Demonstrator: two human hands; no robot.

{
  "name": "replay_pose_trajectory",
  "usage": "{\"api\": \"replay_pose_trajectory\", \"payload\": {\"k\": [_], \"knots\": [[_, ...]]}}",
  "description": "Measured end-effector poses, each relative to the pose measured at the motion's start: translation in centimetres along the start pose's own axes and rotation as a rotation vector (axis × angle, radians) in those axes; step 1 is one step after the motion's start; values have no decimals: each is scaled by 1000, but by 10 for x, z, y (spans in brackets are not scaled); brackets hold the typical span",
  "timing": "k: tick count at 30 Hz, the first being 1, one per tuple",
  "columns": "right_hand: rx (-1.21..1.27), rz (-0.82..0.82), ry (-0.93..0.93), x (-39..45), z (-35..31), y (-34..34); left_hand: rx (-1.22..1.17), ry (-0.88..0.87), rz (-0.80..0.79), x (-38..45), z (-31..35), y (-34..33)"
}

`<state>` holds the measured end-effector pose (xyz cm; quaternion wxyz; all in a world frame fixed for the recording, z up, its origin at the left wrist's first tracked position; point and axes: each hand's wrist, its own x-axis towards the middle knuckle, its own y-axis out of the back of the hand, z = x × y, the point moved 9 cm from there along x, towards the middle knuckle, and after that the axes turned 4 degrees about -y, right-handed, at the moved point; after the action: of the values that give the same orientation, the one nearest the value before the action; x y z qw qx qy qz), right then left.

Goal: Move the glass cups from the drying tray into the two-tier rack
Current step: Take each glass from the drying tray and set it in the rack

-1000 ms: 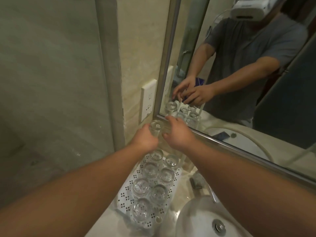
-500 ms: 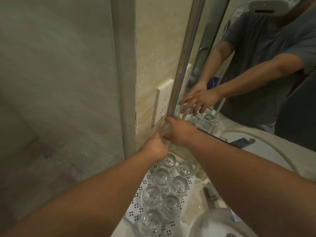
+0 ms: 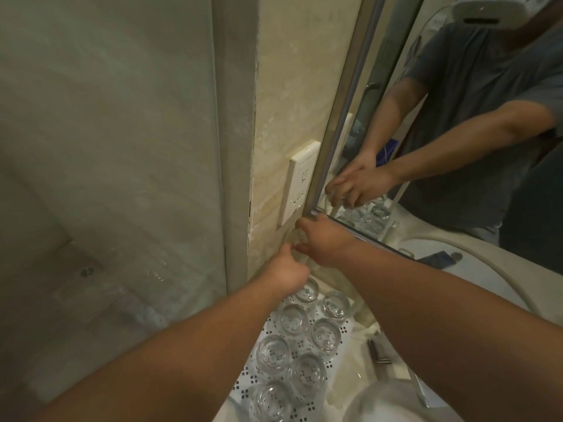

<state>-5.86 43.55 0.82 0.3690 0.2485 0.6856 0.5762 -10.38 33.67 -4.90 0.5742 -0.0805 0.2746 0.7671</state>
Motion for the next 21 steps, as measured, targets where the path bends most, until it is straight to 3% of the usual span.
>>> {"api": "replay_pose_trajectory", "payload": {"k": [10, 17, 21], "knots": [[-24, 103, -33, -31, 11, 44, -223, 14, -3, -29, 8, -6], [37, 195, 3, -69, 7, 75, -677, 54, 113, -67, 25, -1], [32, 258, 24, -97, -2, 92, -896, 155, 19, -94, 33, -16]]}}
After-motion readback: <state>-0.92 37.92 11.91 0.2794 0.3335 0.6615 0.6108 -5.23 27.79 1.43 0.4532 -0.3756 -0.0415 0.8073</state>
